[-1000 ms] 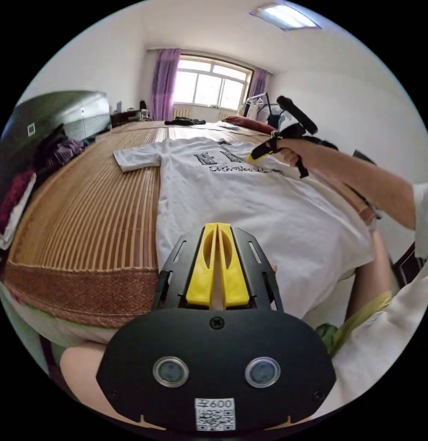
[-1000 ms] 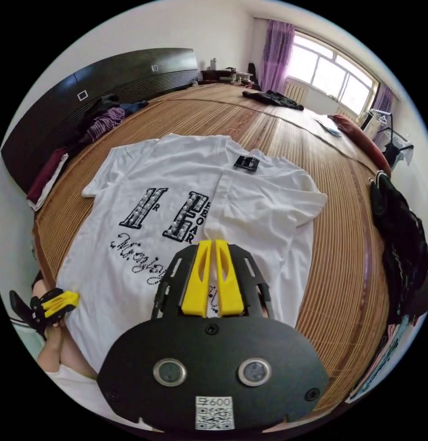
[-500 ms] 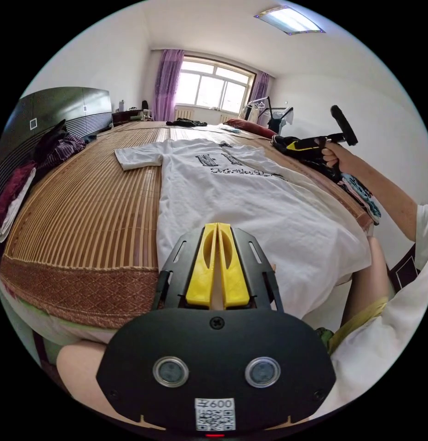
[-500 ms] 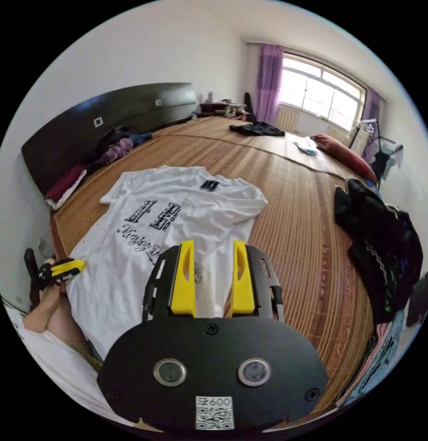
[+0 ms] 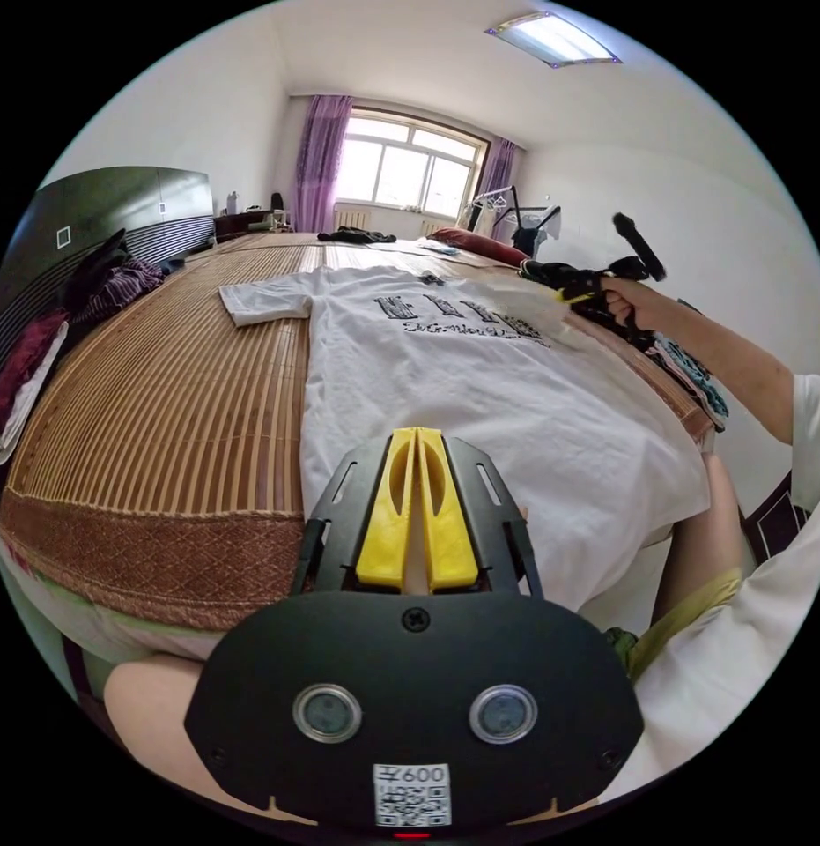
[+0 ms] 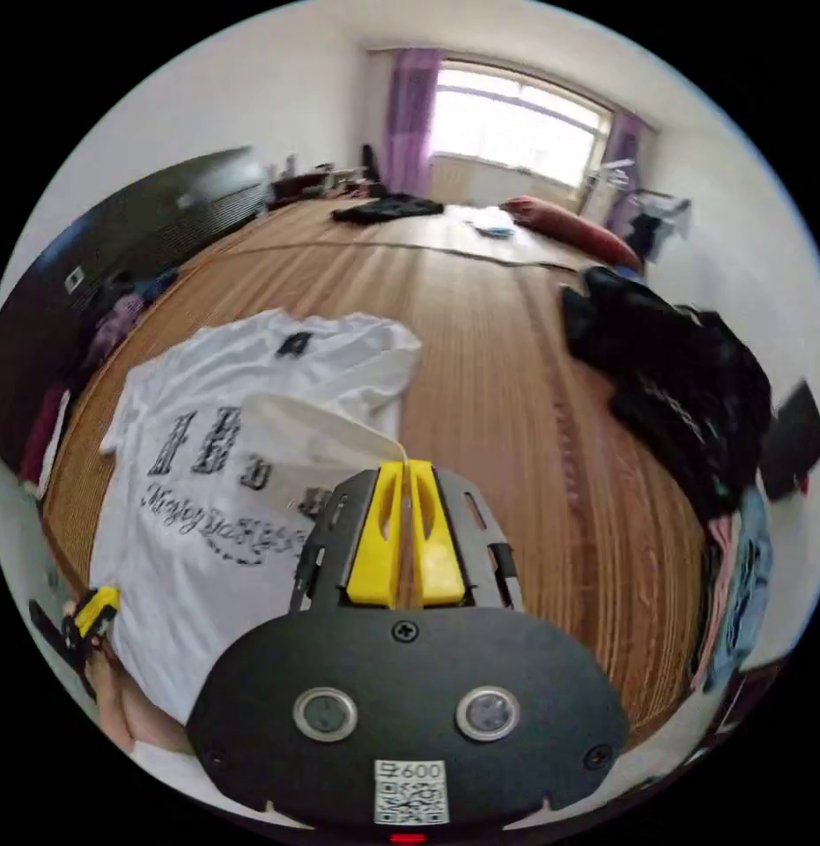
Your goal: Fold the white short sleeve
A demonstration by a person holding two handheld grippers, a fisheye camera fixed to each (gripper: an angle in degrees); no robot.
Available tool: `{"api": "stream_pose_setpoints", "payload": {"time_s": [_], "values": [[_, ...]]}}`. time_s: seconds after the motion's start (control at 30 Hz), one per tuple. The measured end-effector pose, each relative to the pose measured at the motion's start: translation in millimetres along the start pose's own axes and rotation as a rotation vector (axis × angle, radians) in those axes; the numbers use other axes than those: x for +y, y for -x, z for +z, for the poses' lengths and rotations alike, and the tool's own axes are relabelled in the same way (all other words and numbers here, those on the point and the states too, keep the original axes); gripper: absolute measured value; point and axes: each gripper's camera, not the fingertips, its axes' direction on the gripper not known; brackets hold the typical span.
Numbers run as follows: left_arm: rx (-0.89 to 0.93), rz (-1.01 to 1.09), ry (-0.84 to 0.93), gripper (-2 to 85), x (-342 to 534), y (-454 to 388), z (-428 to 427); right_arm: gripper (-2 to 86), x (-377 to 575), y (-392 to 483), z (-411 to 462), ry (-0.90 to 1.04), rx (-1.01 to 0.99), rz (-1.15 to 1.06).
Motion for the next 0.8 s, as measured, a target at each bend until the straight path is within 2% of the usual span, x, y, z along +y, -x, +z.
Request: {"api": "stream_pose_setpoints", "payload": {"time_s": [0.03, 0.1, 0.17, 0.27, 0.3, 0.37, 0.47, 0.57, 0.63, 0.7, 0.8], "values": [[0.004, -0.008, 0.004, 0.2, 0.1, 1.6, 3.8, -0.7, -0.6, -25.8, 3.3, 0.026, 0.007, 0.062], [0.035, -0.082, 0.066, 0.2, -7.4, 11.4, 19.6, -0.5, 3.6, -110.0, 32.3, 0.240, 0.010, 0.296], [0.060, -0.171, 0.152, 0.2, -18.7, 19.9, 32.9, -0.4, 17.4, -143.8, 40.8, 0.312, -0.009, 0.348], [-0.017, -0.292, 0.243, 0.2, -35.5, 25.1, 47.6, 0.0, 47.2, -160.2, 12.5, 0.176, -0.095, 0.368], [-0.076, -0.342, 0.231, 0.2, -40.1, 24.2, 47.0, 0.5, 57.9, -152.2, -0.5, 0.137, -0.095, 0.329], [-0.125, -0.313, 0.178, 0.2, -47.7, 13.9, 44.5, 0.8, 71.5, -128.1, -15.5, 0.141, -0.076, 0.252], [-0.209, -0.318, 0.080, 0.4, -56.9, -8.5, 43.0, 0.2, 95.3, -61.9, -35.8, 0.162, 0.032, 0.121], [-0.239, -0.260, 0.111, 1.0, -60.6, -34.3, 61.5, -0.6, 121.0, 16.2, -45.3, 0.217, 0.078, 0.015], [-0.271, -0.306, 0.132, 1.6, -57.4, -45.6, 72.8, -0.7, 138.9, 55.1, -49.2, 0.236, 0.051, -0.015], [-0.325, -0.385, 0.154, 2.1, -49.7, -55.0, 89.1, -0.8, 162.0, 97.5, -61.4, 0.189, -0.066, -0.065], [-0.352, -0.416, 0.212, 2.4, -37.3, -67.1, 106.6, -0.8, 182.2, 133.0, -65.3, 0.222, -0.200, -0.092]]}}
